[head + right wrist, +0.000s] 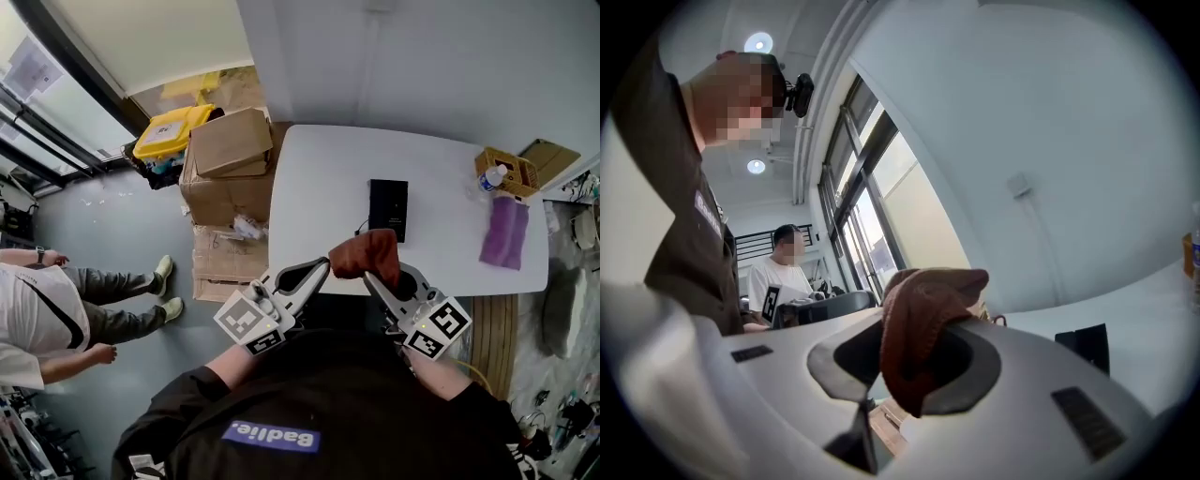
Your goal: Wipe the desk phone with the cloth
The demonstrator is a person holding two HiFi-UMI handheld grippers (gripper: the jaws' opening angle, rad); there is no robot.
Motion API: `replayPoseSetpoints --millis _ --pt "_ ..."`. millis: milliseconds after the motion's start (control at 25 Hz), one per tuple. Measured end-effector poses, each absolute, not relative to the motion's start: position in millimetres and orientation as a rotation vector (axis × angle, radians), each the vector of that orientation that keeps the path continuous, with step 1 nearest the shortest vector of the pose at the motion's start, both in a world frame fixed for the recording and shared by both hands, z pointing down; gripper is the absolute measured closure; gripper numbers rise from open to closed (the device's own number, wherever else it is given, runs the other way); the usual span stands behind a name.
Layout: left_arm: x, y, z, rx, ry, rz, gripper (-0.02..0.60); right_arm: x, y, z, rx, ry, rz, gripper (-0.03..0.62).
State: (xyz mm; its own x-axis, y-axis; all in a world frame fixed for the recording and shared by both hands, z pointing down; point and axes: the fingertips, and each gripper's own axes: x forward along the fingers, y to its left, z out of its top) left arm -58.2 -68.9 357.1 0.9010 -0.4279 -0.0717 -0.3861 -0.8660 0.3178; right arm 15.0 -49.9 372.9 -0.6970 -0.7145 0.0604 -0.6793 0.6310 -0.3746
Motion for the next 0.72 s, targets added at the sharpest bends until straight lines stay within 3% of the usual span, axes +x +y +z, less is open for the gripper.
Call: replayPoseSetpoints --millis 720 --pt "45 -140 371 2.73 -0.823 -0.174 0.575 128 -163 438 -1.071 2.849 -0.661 0.5"
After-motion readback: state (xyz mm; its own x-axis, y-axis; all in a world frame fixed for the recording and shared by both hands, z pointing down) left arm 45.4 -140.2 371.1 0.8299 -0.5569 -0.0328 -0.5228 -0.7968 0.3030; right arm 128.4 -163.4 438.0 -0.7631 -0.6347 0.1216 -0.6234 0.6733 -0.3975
